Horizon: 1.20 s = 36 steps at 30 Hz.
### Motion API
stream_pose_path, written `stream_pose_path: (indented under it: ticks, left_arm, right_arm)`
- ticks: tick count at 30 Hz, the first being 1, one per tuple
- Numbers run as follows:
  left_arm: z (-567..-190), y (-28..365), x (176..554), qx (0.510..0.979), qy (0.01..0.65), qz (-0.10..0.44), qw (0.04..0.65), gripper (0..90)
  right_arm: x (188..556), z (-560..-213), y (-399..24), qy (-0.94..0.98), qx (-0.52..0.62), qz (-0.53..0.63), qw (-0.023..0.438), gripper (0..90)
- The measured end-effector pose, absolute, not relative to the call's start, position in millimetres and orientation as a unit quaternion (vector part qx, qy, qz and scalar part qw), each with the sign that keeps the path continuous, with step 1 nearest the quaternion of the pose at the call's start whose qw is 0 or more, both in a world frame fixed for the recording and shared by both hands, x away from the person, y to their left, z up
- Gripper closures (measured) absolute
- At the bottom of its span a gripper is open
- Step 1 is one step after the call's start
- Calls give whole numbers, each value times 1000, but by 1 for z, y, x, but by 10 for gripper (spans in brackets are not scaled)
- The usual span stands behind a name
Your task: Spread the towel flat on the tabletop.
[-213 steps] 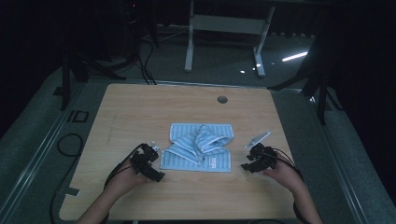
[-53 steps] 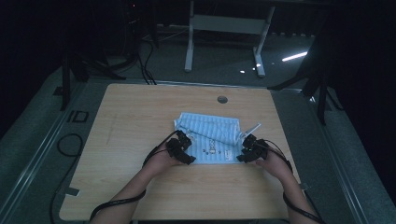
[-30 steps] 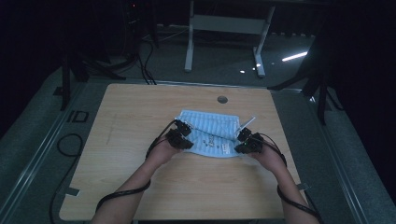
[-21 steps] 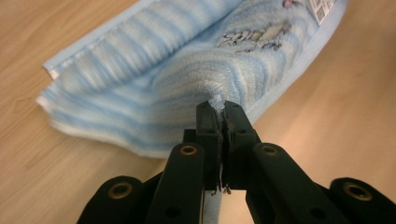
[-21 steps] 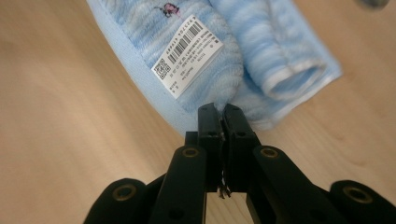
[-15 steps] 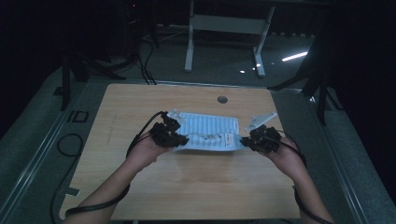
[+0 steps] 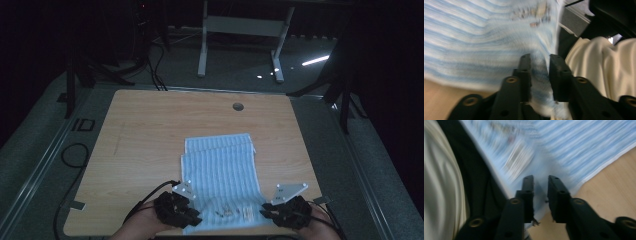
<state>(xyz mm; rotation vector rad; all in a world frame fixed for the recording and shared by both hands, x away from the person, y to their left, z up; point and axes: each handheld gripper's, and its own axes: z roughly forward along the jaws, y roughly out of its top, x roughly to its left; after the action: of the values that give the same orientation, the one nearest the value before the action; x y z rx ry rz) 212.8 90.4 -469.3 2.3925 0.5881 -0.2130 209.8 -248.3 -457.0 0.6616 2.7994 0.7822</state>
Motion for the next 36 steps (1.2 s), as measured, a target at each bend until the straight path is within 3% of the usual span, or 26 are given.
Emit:
stream_pose_path:
  ticks: [1,3,8,24,30,36]
  left_arm:
    - [-469,93,213,913,228,-78,330,624]
    - [-468,97,219,916,240,-42,318,623]
    - [-476,113,255,910,278,-7,307,617]
    - [-492,122,397,884,365,73,283,621]
    - [-506,119,435,874,399,80,267,565]
    - [-517,115,449,871,407,89,260,501]
  right_arm:
    - [209,-456,-251,934,225,263,88,717]
    - [214,-454,-253,931,226,271,96,721]
    - [237,-452,-254,926,233,271,119,735]
    - [410,-464,-230,901,308,261,157,740]
    - [461,-482,-215,896,346,240,143,676]
    - [487,-506,-206,894,374,212,125,538]
